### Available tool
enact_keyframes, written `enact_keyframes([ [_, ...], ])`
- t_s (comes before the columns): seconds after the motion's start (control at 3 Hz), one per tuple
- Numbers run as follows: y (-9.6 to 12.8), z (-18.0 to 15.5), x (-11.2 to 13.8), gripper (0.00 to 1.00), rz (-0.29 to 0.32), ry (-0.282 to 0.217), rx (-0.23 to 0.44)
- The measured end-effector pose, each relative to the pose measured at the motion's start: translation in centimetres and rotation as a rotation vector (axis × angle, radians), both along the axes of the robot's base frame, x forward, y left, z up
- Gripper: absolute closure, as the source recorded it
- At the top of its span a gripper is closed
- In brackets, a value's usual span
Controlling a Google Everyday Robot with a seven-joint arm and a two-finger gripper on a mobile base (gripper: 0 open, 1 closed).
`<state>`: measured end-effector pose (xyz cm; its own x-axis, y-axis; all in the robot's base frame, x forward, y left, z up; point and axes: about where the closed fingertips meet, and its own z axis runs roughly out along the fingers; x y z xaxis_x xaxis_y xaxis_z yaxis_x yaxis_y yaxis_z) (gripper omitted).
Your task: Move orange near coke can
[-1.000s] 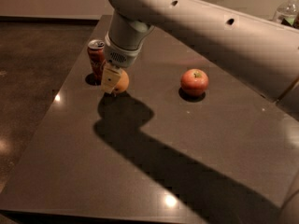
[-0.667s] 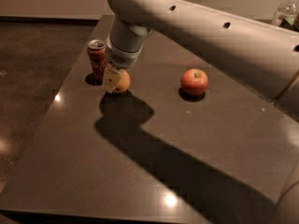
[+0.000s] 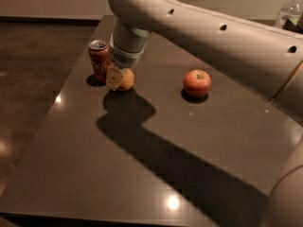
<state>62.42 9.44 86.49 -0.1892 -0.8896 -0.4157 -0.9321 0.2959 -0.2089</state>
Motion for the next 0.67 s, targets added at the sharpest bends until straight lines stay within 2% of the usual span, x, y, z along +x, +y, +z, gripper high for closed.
enact_keyframes([
  [0.67, -0.03, -0.13, 0.53, 0.17, -0.014, 0.011, 0.001],
])
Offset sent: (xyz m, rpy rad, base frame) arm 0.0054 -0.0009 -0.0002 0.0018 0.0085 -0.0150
